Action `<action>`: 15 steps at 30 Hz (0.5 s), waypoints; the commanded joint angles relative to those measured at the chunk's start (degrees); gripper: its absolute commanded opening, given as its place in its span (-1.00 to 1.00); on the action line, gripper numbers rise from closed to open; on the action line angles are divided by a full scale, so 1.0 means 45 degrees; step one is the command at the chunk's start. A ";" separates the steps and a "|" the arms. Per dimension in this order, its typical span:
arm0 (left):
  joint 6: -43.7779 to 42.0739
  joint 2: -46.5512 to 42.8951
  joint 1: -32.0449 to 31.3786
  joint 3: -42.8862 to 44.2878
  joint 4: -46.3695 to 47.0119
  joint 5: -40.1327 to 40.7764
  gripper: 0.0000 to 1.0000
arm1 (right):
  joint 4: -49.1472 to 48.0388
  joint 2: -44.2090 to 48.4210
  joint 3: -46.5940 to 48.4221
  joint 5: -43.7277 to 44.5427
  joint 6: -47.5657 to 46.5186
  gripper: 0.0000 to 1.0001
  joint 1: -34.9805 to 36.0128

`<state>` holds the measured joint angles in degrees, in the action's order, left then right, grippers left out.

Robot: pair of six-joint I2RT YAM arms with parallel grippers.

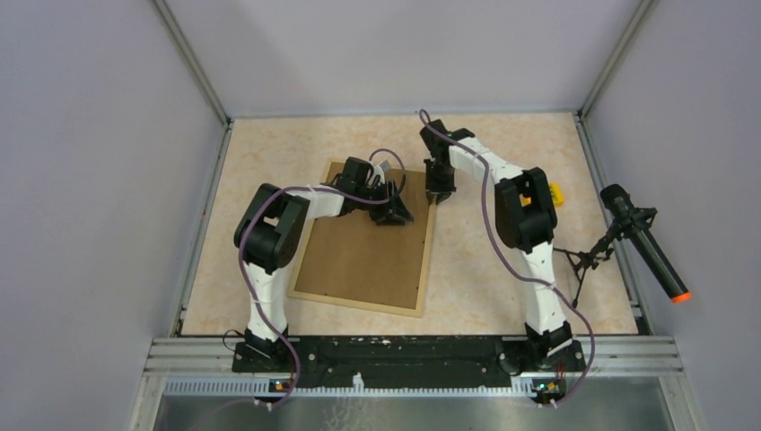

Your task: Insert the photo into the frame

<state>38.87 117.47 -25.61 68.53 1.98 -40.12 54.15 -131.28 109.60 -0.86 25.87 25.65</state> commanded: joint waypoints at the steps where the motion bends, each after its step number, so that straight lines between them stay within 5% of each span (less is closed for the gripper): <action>1: -0.0886 0.0807 -0.0100 -0.0631 -0.2011 0.1949 0.01 | 0.0612 -0.2061 -0.0962 0.4162 0.1227 -0.56 0.0631; 5: -0.1066 0.0749 -0.0140 -0.0533 -0.2239 0.2115 0.01 | 0.0349 -0.2155 -0.1324 0.4677 0.1731 -0.52 0.0951; 9: -0.1772 -0.0066 -0.0278 -0.0086 -0.2979 0.2324 0.05 | 0.0242 -0.1097 -0.0179 0.0382 0.0050 -0.32 0.0350; 12: -0.2596 -0.1480 -0.0309 0.0590 -0.3997 0.2406 0.19 | 0.0021 0.0296 0.0450 -0.1939 -0.1232 0.11 -0.0183; 15: -0.3377 -0.3068 -0.0274 0.0685 -0.5320 0.2745 0.38 | -0.0593 0.1304 0.0589 -0.1886 -0.3022 0.36 -0.0666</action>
<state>31.46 112.68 -27.38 70.59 -8.93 -34.02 55.46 -131.28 111.07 -1.54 22.85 24.56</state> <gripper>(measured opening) 0.643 0.634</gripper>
